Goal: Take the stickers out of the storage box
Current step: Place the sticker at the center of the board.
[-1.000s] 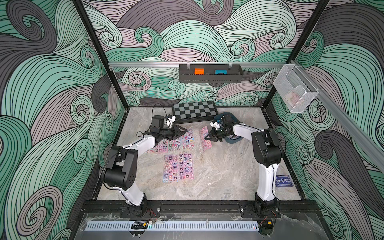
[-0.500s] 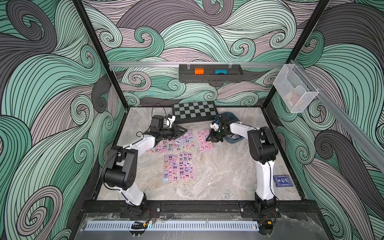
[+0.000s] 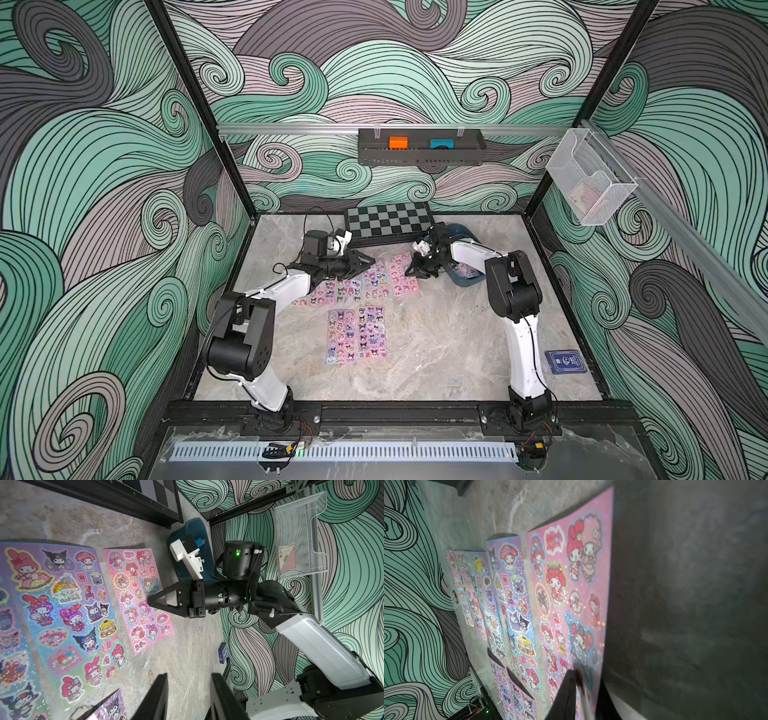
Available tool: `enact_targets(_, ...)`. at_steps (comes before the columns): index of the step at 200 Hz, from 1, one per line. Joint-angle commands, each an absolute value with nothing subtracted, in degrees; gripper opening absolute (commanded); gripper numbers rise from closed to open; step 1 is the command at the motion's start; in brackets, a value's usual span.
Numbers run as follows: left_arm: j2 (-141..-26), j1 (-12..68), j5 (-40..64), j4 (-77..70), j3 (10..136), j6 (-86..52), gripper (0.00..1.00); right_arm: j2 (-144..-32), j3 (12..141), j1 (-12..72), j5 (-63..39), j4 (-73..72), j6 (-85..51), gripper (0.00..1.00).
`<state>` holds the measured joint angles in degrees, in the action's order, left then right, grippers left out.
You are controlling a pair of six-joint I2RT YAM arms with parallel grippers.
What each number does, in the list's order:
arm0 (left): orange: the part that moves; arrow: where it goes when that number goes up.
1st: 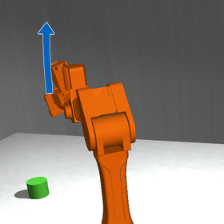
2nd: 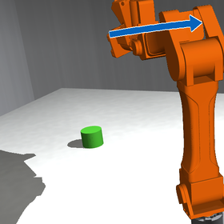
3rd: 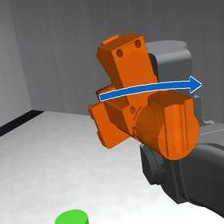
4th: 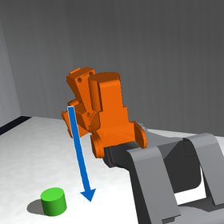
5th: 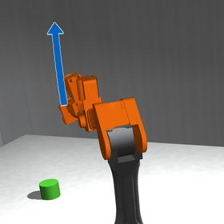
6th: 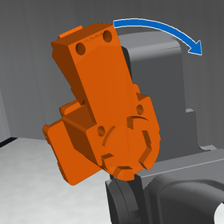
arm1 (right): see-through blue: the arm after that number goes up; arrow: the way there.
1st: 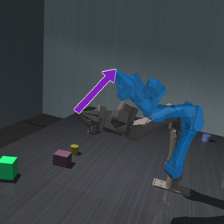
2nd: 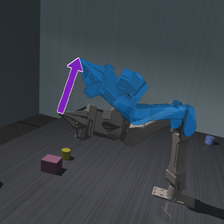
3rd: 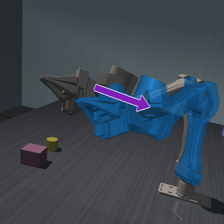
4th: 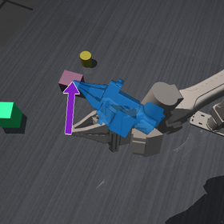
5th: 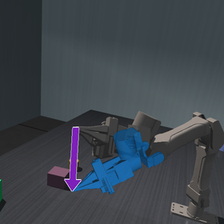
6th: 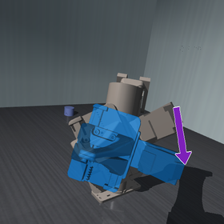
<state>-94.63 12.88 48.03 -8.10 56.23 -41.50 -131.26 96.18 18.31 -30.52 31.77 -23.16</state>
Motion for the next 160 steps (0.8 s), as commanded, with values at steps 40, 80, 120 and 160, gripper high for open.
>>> enact_targets(40,-92.6,13.0,48.3,-6.4,59.0,-38.9,0.38,-129.9,95.6,17.8,-26.7,35.4,-21.2,0.36)
enact_targets(80,-90.8,13.0,46.1,-5.6,58.6,-38.0,0.39,-125.6,94.0,16.9,-23.6,37.3,-19.5,0.46)
enact_targets(120,-90.0,13.0,44.6,-4.3,58.6,-37.5,0.39,-119.3,92.3,16.7,-24.0,38.0,-17.7,0.53)
enact_targets(160,-89.4,13.0,44.4,-5.2,57.9,-37.8,0.39,-111.4,90.1,12.7,-23.4,38.1,-16.2,0.60)
